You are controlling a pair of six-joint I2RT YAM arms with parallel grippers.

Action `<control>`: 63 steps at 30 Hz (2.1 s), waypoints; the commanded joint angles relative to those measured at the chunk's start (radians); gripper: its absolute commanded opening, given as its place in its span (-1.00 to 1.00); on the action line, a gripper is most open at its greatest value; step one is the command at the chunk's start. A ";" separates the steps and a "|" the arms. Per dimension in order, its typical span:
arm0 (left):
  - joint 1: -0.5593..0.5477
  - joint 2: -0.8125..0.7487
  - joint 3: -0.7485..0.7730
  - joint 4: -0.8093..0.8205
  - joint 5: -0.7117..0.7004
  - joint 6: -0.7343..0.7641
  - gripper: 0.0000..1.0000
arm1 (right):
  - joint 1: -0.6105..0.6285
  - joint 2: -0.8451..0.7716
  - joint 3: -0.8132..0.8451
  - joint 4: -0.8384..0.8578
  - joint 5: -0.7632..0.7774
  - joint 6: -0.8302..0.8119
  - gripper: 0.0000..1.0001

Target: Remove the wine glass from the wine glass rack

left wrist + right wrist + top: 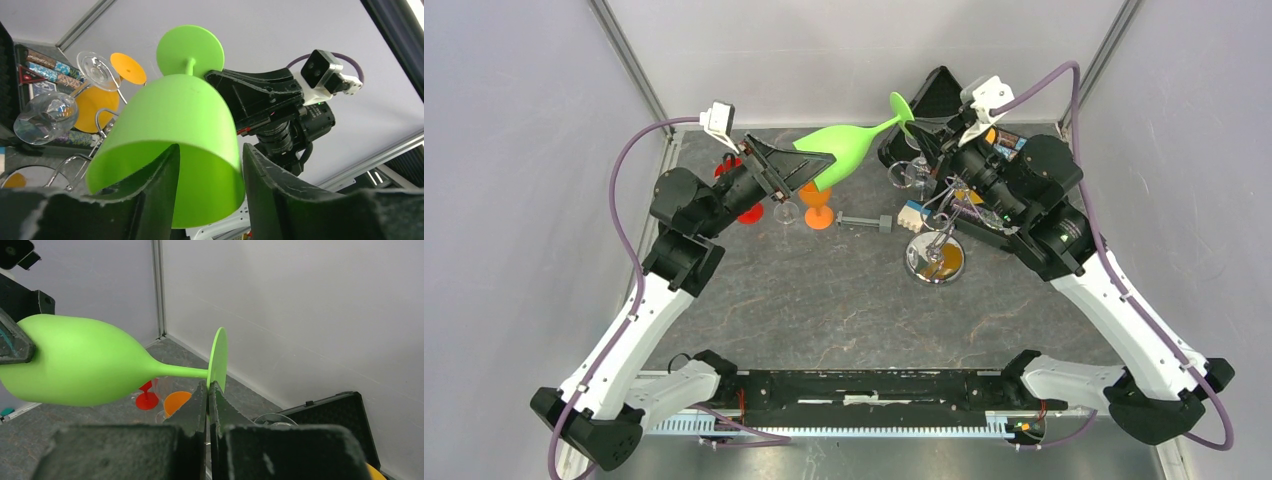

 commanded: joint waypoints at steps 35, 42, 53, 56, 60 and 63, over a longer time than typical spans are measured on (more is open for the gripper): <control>0.093 0.069 0.285 -1.113 -0.907 0.775 -0.96 | 0.001 -0.200 -0.146 -0.045 0.132 -0.125 0.81; 0.331 0.255 0.276 -1.160 -0.614 0.792 -0.96 | 0.001 -0.244 -0.190 -0.050 0.153 -0.136 0.81; 0.352 0.525 0.363 -1.264 -0.580 0.829 -0.96 | 0.000 -0.327 -0.245 -0.083 0.212 -0.178 0.82; 0.352 0.562 0.369 -1.276 -0.593 0.831 -0.96 | -0.002 -0.351 -0.260 -0.082 0.216 -0.183 0.83; 0.358 0.595 0.371 -1.277 -0.584 0.839 -0.84 | 0.000 -0.369 -0.266 -0.081 0.225 -0.188 0.83; 0.360 0.622 0.369 -1.282 -0.585 0.840 -0.80 | 0.000 -0.373 -0.273 -0.079 0.233 -0.193 0.83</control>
